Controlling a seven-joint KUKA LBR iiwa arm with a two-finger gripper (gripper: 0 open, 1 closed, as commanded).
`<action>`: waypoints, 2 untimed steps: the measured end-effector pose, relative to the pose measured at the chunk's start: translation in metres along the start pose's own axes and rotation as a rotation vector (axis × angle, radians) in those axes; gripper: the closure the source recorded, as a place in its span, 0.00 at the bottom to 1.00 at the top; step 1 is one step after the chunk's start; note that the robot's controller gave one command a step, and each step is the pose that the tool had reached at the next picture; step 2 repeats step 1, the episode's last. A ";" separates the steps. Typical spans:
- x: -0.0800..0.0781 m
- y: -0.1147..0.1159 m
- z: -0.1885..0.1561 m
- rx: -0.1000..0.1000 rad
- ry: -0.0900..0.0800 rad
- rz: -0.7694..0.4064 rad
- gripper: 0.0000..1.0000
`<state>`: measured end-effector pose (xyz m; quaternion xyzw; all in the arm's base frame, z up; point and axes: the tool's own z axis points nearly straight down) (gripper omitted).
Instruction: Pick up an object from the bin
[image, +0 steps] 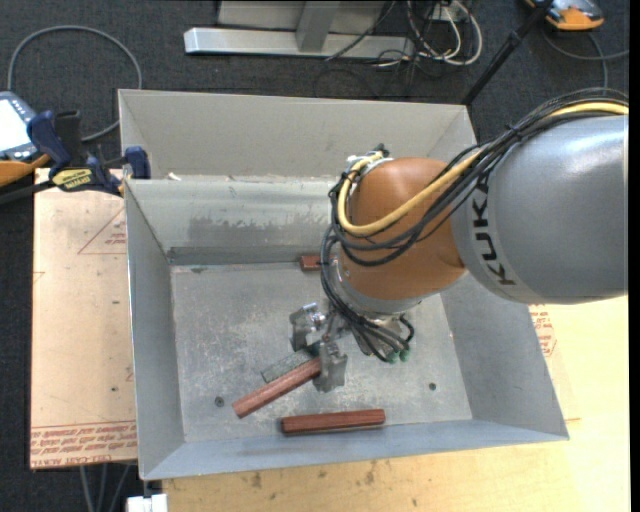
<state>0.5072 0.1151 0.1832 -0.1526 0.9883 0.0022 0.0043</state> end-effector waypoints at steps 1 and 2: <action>-0.034 0.018 -0.111 0.003 -0.004 -0.024 1.00; -0.034 0.018 -0.111 0.003 -0.004 -0.024 1.00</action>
Offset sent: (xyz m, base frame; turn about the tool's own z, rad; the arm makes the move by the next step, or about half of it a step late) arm 0.0234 0.0249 0.1068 -0.0222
